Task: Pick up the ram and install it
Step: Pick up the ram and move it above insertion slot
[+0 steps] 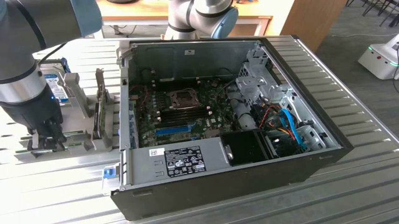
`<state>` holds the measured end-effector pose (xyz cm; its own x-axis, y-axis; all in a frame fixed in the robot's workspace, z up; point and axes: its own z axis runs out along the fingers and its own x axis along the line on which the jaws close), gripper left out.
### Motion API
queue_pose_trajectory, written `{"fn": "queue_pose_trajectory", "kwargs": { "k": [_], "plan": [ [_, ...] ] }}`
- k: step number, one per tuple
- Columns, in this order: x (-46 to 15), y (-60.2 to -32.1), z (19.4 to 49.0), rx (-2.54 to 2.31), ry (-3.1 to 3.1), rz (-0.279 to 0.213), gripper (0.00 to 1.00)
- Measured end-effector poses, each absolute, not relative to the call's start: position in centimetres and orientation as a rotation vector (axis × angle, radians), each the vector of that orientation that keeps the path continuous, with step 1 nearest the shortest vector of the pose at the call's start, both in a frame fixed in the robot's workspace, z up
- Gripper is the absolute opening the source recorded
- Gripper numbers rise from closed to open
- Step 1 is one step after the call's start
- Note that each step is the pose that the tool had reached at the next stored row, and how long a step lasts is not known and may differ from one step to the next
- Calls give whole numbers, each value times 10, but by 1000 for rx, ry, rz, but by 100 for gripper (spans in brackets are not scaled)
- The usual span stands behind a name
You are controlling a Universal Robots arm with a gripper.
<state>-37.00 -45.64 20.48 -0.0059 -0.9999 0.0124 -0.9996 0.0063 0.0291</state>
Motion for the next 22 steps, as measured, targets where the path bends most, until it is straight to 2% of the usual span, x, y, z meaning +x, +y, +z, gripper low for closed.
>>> {"fn": "queue_pose_trajectory", "kwargs": {
  "k": [22],
  "plan": [
    [-371,-455,201,2194,-2207,-19,30]
  ]
}}
